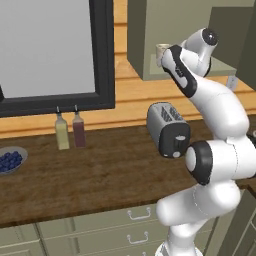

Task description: Gather all objects into one cabinet and sort the glasses and bowls to opposite sides.

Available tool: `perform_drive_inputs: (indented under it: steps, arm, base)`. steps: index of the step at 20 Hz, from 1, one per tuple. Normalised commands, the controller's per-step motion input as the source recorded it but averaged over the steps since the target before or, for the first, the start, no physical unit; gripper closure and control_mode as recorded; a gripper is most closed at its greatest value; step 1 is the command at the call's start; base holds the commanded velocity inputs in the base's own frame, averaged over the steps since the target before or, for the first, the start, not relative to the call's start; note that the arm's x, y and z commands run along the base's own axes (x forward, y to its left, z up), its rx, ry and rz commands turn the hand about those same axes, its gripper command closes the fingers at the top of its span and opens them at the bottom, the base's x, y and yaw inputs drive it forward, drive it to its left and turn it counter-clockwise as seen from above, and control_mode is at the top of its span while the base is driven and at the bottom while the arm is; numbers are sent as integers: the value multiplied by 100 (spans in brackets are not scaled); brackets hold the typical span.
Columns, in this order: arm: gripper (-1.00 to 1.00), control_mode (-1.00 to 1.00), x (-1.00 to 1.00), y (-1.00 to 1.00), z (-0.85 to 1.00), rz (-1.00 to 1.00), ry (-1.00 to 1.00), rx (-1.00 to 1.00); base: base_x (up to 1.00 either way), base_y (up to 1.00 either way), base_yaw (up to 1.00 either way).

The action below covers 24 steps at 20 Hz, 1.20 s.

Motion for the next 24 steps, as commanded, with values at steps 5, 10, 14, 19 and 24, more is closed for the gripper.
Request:
perform_drive_inputs:
  steps: [5, 10, 14, 19, 24]
  arm:
    - [-100, -100, 31, 3, 19, 0, 1, -6]
    - [-100, -100, 21, 0, 16, 0, 4, -2]
    - [-100, -100, 0, 11, 0, 0, 8, 0]
    - [-100, -100, 0, 34, 0, 0, 5, 0]
    - [100, -100, 1, 18, 0, 0, 2, -1]
  base:
    - [0, 0, 0]
    - [0, 0, 0]
    - [0, 0, 0]
    - [0, 0, 0]
    - [0, 0, 0]
